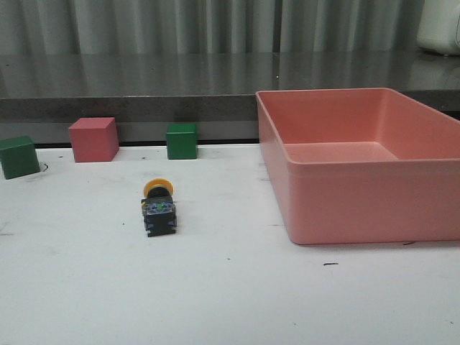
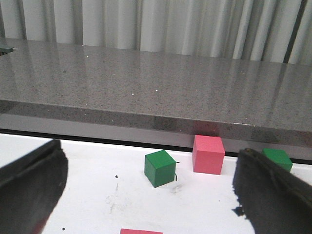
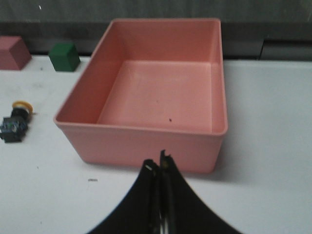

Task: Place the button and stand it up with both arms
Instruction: 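Open the right gripper and raise it away from the button, then lower the left gripper and grasp the button body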

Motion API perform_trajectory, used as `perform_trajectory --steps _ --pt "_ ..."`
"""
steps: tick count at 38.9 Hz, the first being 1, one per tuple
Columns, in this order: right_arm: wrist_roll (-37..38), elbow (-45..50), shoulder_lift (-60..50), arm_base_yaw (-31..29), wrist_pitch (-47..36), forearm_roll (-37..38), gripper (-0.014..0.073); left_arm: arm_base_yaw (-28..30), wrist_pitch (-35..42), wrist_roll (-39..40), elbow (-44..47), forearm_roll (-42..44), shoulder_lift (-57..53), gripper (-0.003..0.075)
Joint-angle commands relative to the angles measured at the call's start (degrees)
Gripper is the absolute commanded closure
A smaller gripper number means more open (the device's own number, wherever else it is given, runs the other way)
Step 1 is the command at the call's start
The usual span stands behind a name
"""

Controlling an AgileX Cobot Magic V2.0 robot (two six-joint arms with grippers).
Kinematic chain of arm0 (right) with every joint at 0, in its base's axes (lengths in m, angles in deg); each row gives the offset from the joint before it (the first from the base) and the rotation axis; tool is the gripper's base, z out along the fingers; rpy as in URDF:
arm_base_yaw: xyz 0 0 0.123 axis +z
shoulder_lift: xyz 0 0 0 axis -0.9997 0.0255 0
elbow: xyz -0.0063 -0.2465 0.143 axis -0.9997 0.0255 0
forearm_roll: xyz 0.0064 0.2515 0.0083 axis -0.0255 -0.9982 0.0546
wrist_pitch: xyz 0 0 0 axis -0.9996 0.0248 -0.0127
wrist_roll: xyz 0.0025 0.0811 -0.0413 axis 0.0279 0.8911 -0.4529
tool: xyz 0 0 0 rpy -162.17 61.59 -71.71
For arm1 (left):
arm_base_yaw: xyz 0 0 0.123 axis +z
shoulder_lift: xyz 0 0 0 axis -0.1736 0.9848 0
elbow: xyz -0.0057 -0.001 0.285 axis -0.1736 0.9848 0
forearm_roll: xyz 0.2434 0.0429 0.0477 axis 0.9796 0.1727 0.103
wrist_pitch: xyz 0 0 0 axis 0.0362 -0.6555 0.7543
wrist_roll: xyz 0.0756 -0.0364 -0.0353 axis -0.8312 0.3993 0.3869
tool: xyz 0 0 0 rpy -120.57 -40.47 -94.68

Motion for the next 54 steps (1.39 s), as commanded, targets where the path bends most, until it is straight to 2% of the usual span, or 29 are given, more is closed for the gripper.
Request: perform_trajectory --steps 1,10,14,20,26,30,33,38,45,54 --pt "-0.7 -1.33 -2.9 -0.34 -4.95 1.26 0.0663 -0.2 4.62 0.11 -2.1 -0.41 0.68 0.006" --pt "-0.7 -1.33 -3.8 -0.34 -8.51 1.14 0.0663 -0.48 7.0 0.11 -3.19 -2.06 3.06 0.006" --pt "-0.7 -1.33 -3.8 -0.34 -8.54 1.14 0.0663 -2.81 6.75 0.11 -5.68 -2.06 6.97 0.006" --pt "-0.7 -1.33 -3.8 -0.34 -8.61 1.14 0.0663 -10.0 6.64 0.11 -10.73 -2.06 14.96 0.006" --pt "-0.7 -1.33 -3.8 -0.34 -8.61 1.14 0.0663 -20.77 5.41 0.11 -16.11 -2.06 25.54 0.006" --pt "-0.7 -1.33 -3.8 -0.34 -8.61 1.14 0.0663 -26.98 0.25 0.11 -21.26 -2.74 33.61 0.006" --pt "-0.7 -1.33 -3.8 -0.34 -8.61 1.14 0.0663 -28.93 -5.03 0.11 -25.63 -5.12 40.33 0.006" --pt "-0.7 -1.33 -3.8 -0.34 -8.61 1.14 0.0663 -29.23 -15.22 0.11 -34.04 -10.07 50.13 0.006" --pt "-0.7 -1.33 -3.8 -0.34 -8.61 1.14 0.0663 -29.23 -24.4 0.24 -43.94 -13.87 61.81 0.006" --pt "-0.7 -1.33 -3.8 -0.34 -8.61 1.14 0.0663 -29.09 -31.84 8.69 -53.81 -12.92 74.71 0.006"
